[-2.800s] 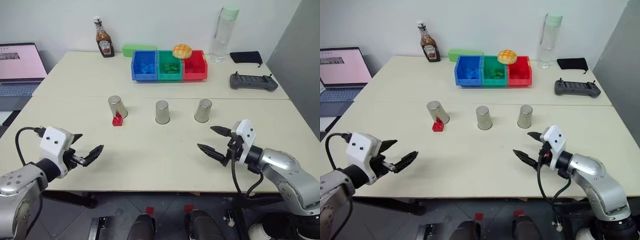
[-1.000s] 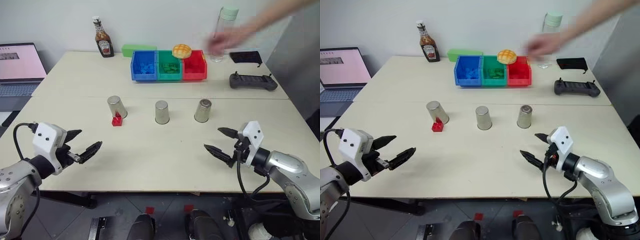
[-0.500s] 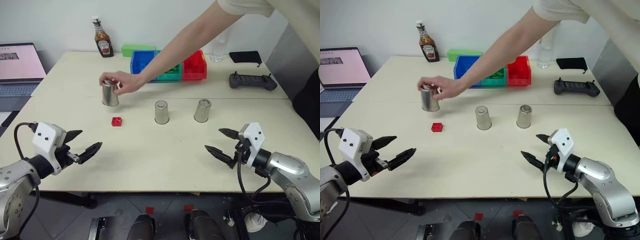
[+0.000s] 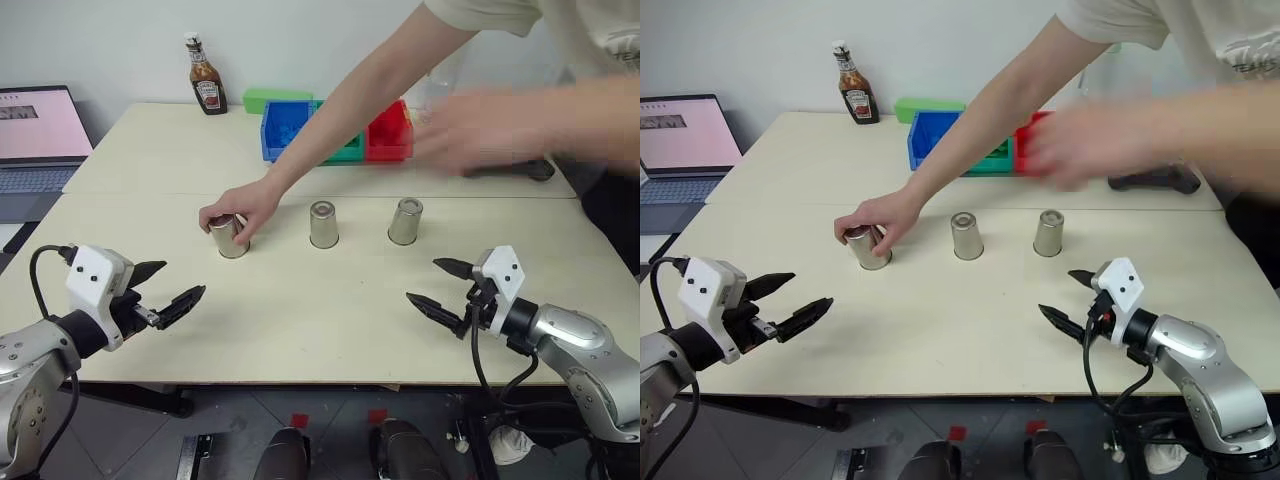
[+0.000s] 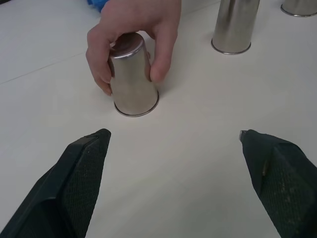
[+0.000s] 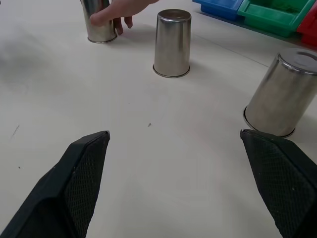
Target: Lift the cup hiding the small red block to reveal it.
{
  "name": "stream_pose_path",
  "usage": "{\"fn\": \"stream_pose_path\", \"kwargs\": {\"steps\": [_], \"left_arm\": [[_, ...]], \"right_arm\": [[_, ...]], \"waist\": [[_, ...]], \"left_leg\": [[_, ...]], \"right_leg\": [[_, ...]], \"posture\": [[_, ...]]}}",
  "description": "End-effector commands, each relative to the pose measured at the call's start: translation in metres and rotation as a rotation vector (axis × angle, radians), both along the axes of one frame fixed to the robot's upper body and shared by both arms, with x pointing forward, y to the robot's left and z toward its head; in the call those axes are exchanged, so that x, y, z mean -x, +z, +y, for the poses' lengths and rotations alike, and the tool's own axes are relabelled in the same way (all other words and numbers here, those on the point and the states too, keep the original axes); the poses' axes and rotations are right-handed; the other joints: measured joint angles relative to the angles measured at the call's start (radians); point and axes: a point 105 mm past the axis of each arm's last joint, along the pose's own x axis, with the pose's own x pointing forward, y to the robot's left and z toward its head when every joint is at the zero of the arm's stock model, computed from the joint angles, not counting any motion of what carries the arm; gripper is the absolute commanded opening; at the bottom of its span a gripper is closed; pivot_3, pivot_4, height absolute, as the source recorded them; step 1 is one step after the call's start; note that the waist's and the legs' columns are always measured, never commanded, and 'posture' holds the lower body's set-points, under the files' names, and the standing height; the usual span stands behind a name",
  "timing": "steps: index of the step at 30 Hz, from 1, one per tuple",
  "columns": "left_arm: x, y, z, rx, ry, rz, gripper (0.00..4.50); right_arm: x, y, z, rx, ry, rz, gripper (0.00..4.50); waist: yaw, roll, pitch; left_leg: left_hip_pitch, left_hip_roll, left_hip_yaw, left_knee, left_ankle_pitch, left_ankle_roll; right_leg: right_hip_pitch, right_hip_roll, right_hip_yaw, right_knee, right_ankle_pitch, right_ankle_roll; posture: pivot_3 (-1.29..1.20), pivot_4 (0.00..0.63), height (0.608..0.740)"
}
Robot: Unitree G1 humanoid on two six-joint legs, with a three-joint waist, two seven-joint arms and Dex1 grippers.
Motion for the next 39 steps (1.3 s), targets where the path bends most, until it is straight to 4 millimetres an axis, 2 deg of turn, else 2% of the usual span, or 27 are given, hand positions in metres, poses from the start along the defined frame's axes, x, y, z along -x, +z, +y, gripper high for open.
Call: {"fn": "stream_pose_path", "kwargs": {"steps": [1, 27, 31, 35, 39], "left_arm": [[-0.002, 0.011, -0.002, -0.035, -0.020, -0.042, 4.45], [-0.003, 0.011, -0.005, -0.031, -0.042, -0.040, 4.45], [-0.002, 0.015, -0.008, -0.019, -0.065, -0.045, 4.45], [-0.001, 0.025, -0.015, -0.012, -0.113, -0.061, 4.45], [-0.004, 0.032, -0.017, -0.038, -0.141, -0.062, 4.45]], "right_arm": [[0.004, 0.011, 0.004, 0.001, 0.026, -0.054, 4.50], [0.003, 0.012, 0.008, -0.017, 0.025, -0.055, 4.50], [0.002, 0.014, 0.010, -0.060, 0.027, -0.039, 4.50], [-0.003, 0.016, 0.020, -0.056, 0.052, -0.058, 4.50], [-0.020, 0.026, 0.030, -0.093, 0.036, -0.071, 4.50]], "waist": [[0.000, 0.000, 0.000], [0.000, 0.000, 0.000], [0.000, 0.000, 0.000], [0.000, 0.000, 0.000], [-0.002, 0.000, 0.000]], "left_leg": [[0.000, 0.000, 0.000, 0.000, 0.000, 0.000], [0.000, 0.000, 0.000, 0.000, 0.000, 0.000], [0.000, 0.000, 0.000, 0.000, 0.000, 0.000], [0.000, 0.000, 0.000, 0.000, 0.000, 0.000], [0.000, 0.000, 0.000, 0.000, 0.000, 0.000]], "right_leg": [[0.000, 0.000, 0.000, 0.000, 0.000, 0.000], [0.000, 0.000, 0.000, 0.000, 0.000, 0.000], [0.000, 0.000, 0.000, 0.000, 0.000, 0.000], [0.000, 0.000, 0.000, 0.000, 0.000, 0.000], [0.000, 0.000, 0.000, 0.000, 0.000, 0.000]], "posture": [[0.00, 0.150, 0.740], [0.00, 0.150, 0.740], [0.00, 0.150, 0.740], [0.00, 0.150, 0.740], [0.00, 0.150, 0.740]]}}
